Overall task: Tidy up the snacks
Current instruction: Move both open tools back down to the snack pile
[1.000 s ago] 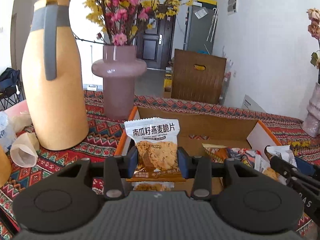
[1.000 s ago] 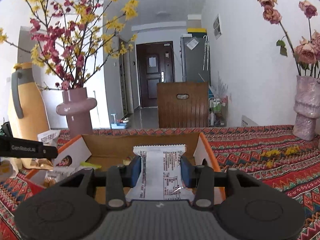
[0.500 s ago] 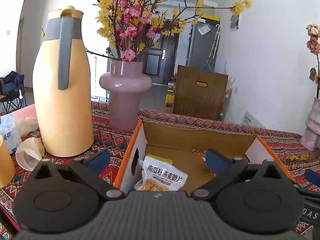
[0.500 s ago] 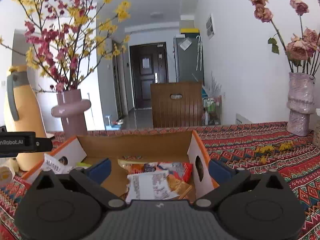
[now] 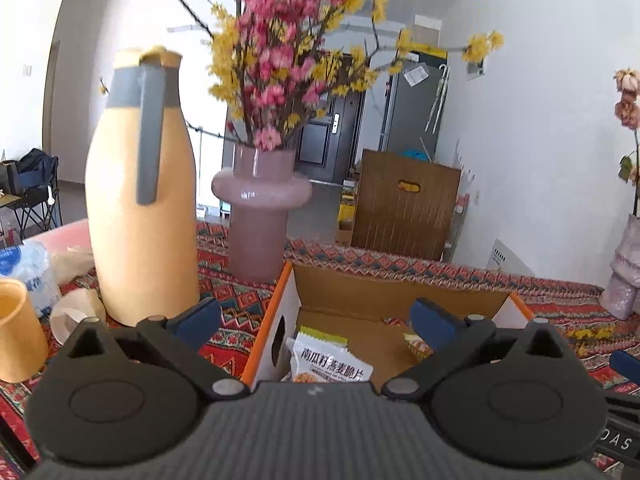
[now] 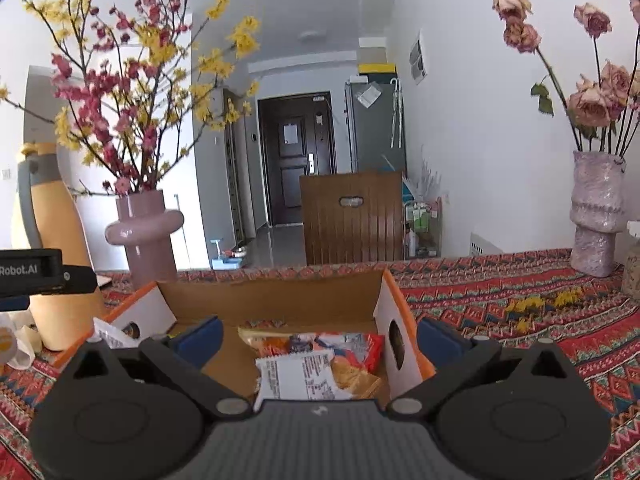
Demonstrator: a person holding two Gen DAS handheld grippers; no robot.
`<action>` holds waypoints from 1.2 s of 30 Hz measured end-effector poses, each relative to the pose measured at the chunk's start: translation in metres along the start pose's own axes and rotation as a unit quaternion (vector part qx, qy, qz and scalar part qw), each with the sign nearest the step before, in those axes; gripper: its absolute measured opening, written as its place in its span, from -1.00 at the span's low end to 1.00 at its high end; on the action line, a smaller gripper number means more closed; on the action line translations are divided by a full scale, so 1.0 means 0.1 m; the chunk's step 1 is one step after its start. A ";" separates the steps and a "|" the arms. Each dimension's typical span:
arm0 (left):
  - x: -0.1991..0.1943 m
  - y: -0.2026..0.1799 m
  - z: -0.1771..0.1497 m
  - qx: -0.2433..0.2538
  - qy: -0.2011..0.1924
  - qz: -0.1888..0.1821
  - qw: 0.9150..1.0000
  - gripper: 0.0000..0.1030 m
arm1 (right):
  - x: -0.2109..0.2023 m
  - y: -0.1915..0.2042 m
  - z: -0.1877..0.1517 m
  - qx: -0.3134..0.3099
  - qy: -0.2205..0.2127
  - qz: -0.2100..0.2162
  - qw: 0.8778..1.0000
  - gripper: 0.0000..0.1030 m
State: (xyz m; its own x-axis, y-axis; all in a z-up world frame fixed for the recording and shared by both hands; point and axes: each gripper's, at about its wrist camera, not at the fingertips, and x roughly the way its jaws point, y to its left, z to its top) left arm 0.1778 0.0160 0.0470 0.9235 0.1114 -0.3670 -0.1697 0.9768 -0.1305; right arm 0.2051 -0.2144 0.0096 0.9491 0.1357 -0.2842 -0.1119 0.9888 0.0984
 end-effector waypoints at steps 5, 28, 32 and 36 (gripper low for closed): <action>-0.28 0.02 0.10 0.004 -0.008 -0.014 1.000 1.00 | -0.30 0.04 0.13 -0.007 -0.016 0.008 1.000 1.00; -0.85 0.38 -0.60 0.038 0.033 -0.002 0.999 1.00 | -1.09 -0.18 -0.56 -0.006 0.079 0.019 0.997 1.00; -0.73 0.45 -0.83 0.042 0.041 0.004 0.998 1.00 | -1.02 -0.23 -0.74 0.007 0.105 0.018 0.994 1.00; -0.57 0.49 -1.00 0.049 0.074 0.017 0.996 1.00 | -0.90 -0.27 -0.87 0.020 0.131 0.008 0.991 1.00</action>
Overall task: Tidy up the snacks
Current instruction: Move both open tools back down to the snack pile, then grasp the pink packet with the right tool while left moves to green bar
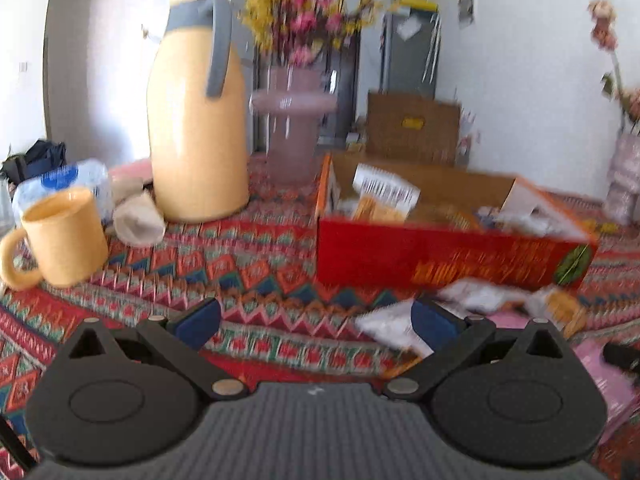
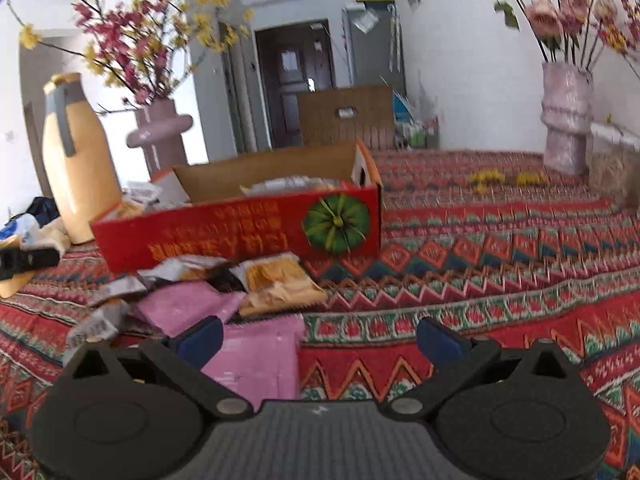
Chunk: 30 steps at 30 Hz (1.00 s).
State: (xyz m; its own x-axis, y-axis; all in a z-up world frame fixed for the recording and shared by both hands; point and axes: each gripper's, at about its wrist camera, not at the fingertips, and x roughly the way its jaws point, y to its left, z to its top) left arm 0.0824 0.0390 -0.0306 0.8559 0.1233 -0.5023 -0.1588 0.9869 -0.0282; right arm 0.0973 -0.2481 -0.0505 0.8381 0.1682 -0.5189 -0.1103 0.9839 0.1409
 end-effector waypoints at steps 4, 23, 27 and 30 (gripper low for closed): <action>0.02 0.02 -0.01 -0.005 0.006 -0.011 1.000 1.00 | 0.04 -0.02 -0.02 0.006 0.006 0.004 1.000 1.00; 0.05 0.07 -0.01 -0.021 0.019 -0.019 0.999 1.00 | -0.11 -0.02 0.01 0.009 0.001 -0.011 1.000 1.00; 0.06 0.08 -0.01 -0.024 0.020 -0.020 0.999 1.00 | -0.10 -0.01 0.00 0.003 0.021 -0.016 1.000 1.00; 0.06 0.08 -0.01 -0.025 0.023 -0.019 0.999 1.00 | -0.08 0.03 -0.01 -0.013 0.033 -0.014 0.999 1.00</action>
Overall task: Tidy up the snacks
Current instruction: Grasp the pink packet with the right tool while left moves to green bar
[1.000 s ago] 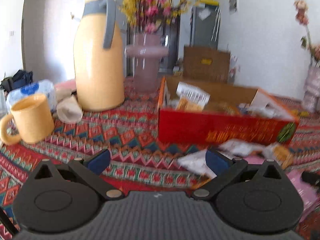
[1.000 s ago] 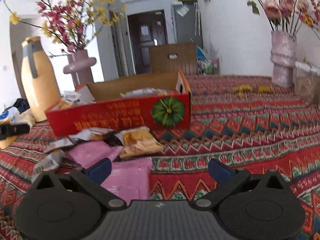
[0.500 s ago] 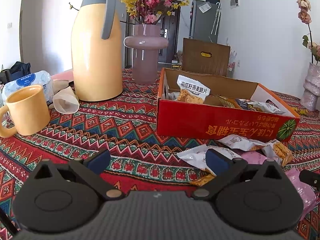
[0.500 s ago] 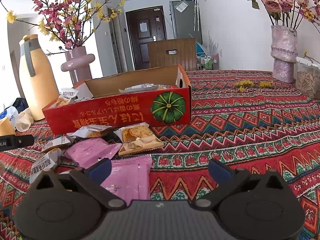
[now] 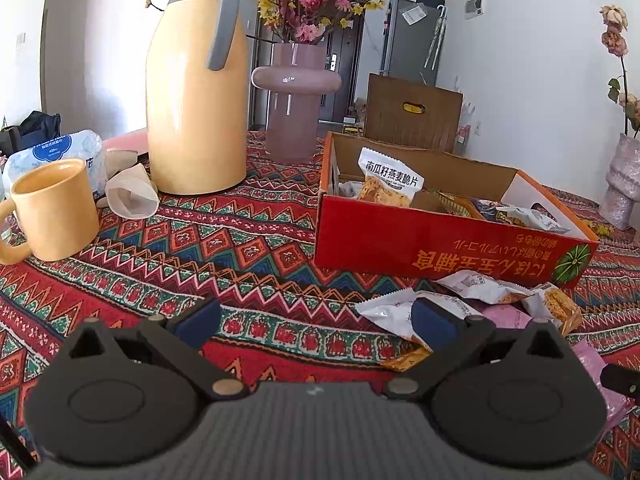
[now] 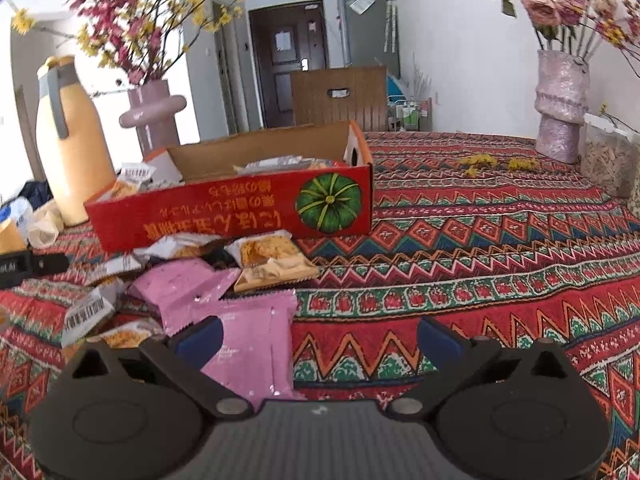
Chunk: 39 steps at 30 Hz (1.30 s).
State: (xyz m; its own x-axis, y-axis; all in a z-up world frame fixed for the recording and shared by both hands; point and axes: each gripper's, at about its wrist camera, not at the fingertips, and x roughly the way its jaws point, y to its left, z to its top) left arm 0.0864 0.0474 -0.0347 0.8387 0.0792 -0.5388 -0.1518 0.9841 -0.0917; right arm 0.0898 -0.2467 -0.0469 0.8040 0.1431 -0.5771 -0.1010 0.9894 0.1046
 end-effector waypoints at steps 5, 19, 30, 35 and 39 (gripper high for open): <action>0.00 0.01 -0.01 -0.001 0.002 0.001 1.000 1.00 | 0.07 0.06 0.04 -0.010 0.018 0.013 1.000 1.00; 0.03 0.01 -0.01 0.000 0.009 0.001 1.000 1.00 | 0.15 0.37 -0.02 -0.044 0.040 0.028 0.998 0.18; -0.24 -0.12 -0.08 0.019 0.063 -0.031 0.997 1.00 | -0.22 0.12 -0.13 0.003 -0.019 0.041 0.999 0.17; -0.50 -0.30 -0.17 0.038 0.077 -0.040 0.996 1.00 | -0.34 0.00 -0.19 0.018 -0.034 0.056 0.998 0.17; -0.58 -0.59 -0.33 0.072 0.100 -0.057 0.991 1.00 | -0.40 -0.05 -0.23 0.026 -0.042 0.069 0.996 0.17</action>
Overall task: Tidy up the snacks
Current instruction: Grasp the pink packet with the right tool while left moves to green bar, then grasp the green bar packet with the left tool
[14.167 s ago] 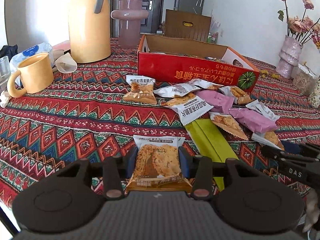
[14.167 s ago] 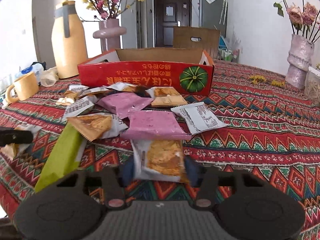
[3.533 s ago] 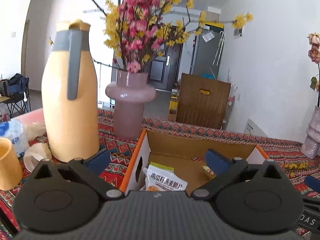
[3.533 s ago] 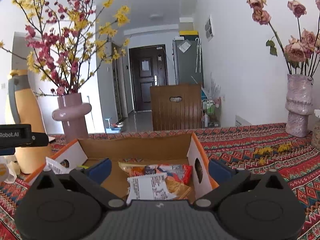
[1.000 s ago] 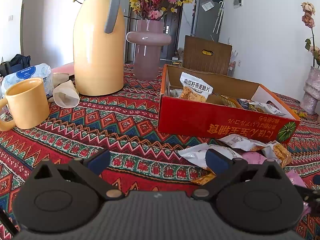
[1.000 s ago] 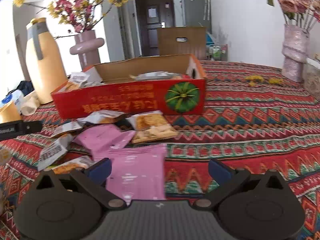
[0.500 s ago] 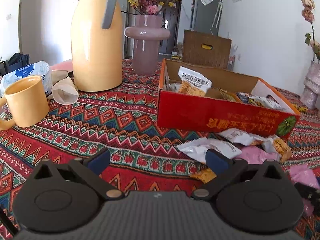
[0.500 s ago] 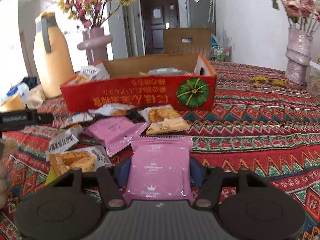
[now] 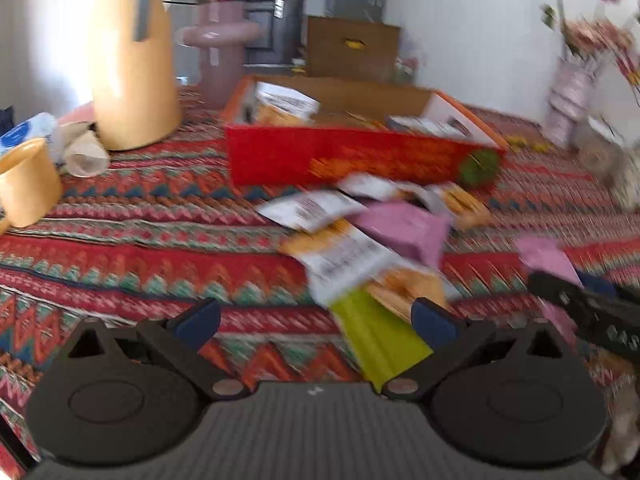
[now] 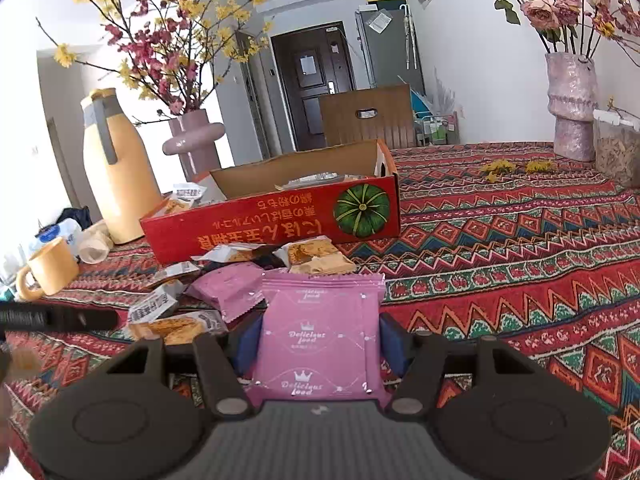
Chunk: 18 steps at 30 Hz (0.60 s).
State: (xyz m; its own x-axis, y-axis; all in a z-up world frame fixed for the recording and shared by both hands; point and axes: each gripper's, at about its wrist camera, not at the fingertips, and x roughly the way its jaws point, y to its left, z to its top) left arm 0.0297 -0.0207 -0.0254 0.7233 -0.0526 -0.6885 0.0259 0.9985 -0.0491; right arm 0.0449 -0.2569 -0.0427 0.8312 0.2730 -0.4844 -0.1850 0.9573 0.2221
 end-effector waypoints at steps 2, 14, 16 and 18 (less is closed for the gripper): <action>0.02 -0.14 -0.04 0.016 0.011 0.000 1.000 1.00 | -0.03 -0.01 -0.02 0.002 -0.001 0.007 1.000 0.18; 0.31 -0.44 -0.10 0.023 0.065 0.024 0.997 0.77 | -0.14 -0.11 -0.13 0.019 -0.003 0.020 1.000 0.18; 0.31 -0.41 -0.09 0.015 0.062 0.026 0.998 0.65 | -0.14 -0.11 -0.14 0.019 -0.002 0.020 1.000 0.18; 0.28 -0.39 -0.08 0.013 0.058 0.026 0.998 0.35 | -0.14 -0.11 -0.15 0.019 -0.001 0.021 1.000 0.18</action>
State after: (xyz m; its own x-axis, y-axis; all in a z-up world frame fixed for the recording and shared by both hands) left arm 0.0436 -0.0617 -0.0487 0.6401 -0.0008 -0.7683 0.0088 0.9999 0.0063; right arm 0.0271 -0.2696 -0.0509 0.8244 0.3121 -0.4722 -0.1989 0.9408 0.2746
